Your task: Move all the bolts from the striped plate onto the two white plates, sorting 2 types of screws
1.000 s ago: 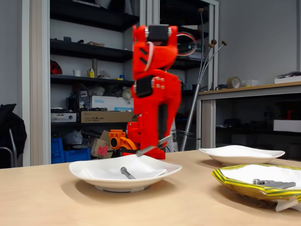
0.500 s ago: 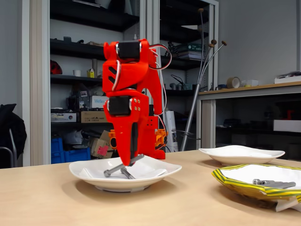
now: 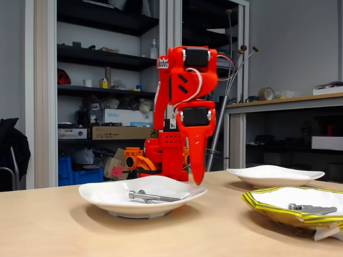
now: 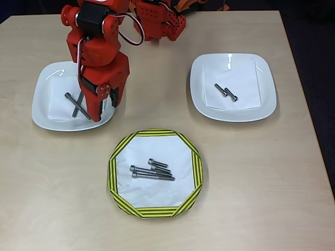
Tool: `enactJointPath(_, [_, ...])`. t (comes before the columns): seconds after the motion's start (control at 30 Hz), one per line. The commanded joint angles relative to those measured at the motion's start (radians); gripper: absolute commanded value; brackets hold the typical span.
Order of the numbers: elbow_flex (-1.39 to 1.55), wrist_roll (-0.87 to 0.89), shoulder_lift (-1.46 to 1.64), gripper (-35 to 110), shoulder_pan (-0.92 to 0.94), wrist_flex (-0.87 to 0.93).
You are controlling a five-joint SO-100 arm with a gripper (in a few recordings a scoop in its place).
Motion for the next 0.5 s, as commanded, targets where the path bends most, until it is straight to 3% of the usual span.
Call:
enactJointPath(0.0, [-0.120, 0.089, 0.031, 19, -0.072, 0.006])
enactJointPath(0.37, [-0.502, 0.388, -0.250, 6, -0.250, -0.051])
enactJointPath(0.47, [-0.514, 0.434, -0.304, 10, -0.285, -0.077])
